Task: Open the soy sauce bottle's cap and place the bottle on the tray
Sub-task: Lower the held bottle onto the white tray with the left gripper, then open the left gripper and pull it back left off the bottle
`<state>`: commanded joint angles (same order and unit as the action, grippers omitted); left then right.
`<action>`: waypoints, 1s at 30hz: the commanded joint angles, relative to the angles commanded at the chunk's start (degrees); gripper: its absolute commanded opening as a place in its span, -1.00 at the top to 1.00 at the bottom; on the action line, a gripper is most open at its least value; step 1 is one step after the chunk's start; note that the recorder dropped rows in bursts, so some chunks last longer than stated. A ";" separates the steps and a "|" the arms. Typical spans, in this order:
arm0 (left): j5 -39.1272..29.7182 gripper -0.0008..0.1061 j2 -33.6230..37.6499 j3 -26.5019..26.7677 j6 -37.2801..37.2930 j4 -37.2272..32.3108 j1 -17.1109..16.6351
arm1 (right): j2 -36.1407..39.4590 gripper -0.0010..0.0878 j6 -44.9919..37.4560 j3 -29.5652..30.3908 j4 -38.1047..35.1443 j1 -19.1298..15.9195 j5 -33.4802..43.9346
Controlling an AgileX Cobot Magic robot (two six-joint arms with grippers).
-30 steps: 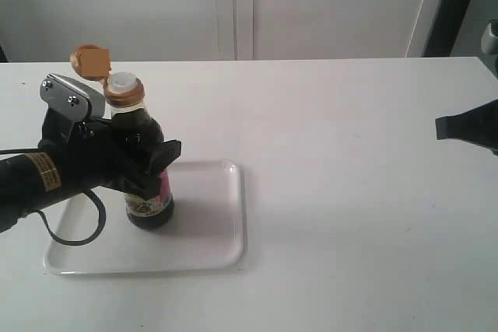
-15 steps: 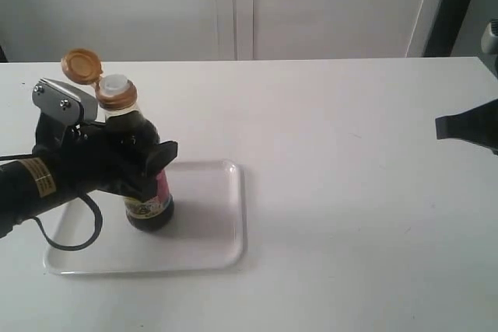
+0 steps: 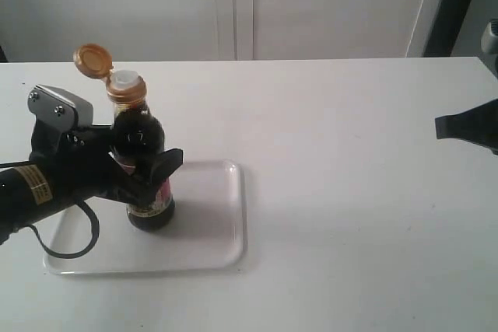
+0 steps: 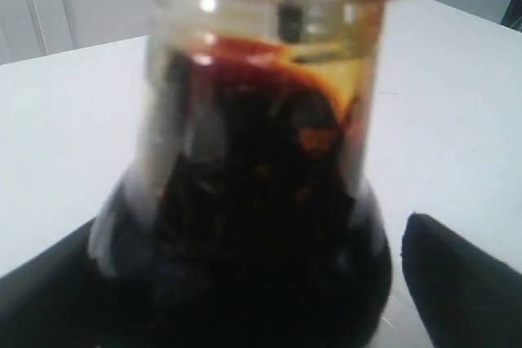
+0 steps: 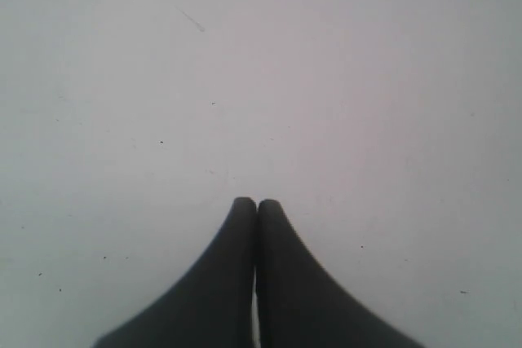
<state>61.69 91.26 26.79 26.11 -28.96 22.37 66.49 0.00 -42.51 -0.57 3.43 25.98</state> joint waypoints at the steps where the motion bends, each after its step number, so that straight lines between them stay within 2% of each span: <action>1: 0.00 -0.80 0.00 0.00 0.00 -0.25 0.00 | 0.00 0.98 0.00 0.00 0.00 0.00 0.00; 6: -0.98 -0.81 -0.15 0.00 0.96 -1.06 0.00 | 0.00 0.98 0.00 0.00 0.00 0.00 0.00; 11: -8.03 -0.81 -5.32 0.00 1.58 -1.57 0.00 | 0.00 0.98 0.00 0.00 0.01 0.00 -0.37; 17: -17.37 -0.81 -9.90 0.00 9.00 -4.68 0.00 | 0.00 0.98 0.00 0.00 0.01 0.00 -0.37; 21: -19.53 -0.81 -11.85 0.00 14.31 -9.83 0.00 | 0.00 0.98 0.00 0.00 0.01 0.00 -0.37; 30: -30.06 -0.81 -14.99 0.00 18.65 -13.25 0.00 | 0.00 0.98 0.00 0.00 0.01 0.00 -0.37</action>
<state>31.64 76.27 26.79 44.76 -42.21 22.37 66.49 0.00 -42.51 -0.56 3.43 25.61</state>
